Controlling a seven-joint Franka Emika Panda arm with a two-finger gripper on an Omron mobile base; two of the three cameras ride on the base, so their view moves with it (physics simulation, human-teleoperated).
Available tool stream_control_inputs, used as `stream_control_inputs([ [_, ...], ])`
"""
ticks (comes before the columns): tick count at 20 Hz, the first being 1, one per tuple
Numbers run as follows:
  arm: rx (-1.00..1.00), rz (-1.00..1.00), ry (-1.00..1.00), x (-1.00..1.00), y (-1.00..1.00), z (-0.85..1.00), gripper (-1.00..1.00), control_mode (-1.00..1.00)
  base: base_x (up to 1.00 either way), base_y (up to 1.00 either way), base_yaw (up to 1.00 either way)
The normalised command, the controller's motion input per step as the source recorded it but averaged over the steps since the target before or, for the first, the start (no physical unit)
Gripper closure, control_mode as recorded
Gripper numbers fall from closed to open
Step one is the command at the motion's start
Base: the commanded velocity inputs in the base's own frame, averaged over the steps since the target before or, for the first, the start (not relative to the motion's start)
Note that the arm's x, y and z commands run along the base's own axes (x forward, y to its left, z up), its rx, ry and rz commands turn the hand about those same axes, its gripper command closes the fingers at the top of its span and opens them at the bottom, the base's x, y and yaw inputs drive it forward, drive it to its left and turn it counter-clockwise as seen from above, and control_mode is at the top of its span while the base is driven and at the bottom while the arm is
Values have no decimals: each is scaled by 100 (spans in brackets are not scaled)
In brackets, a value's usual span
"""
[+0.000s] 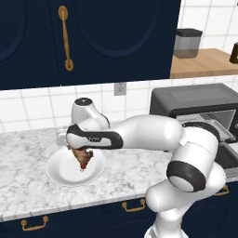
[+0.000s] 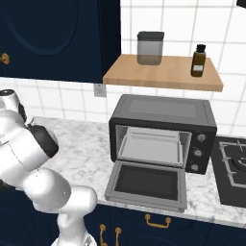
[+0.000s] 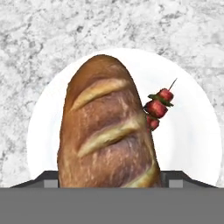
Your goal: Pick up the kebab skewer and baguette bread, and place them inside the toaster oven. Close the toaster oven door and start by setting the timer.
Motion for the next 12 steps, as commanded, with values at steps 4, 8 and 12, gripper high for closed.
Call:
stream_control_inputs([
  [4, 10, -51, 0, -6, -100, 21, 100, -100, 0, 0, 0],
  [8, 7, -57, 0, 0, -100, 8, 100, -100, 0, 0, 0],
  [12, 9, -60, 2, -3, -92, 30, 100, -100, 0, 0, 0],
])
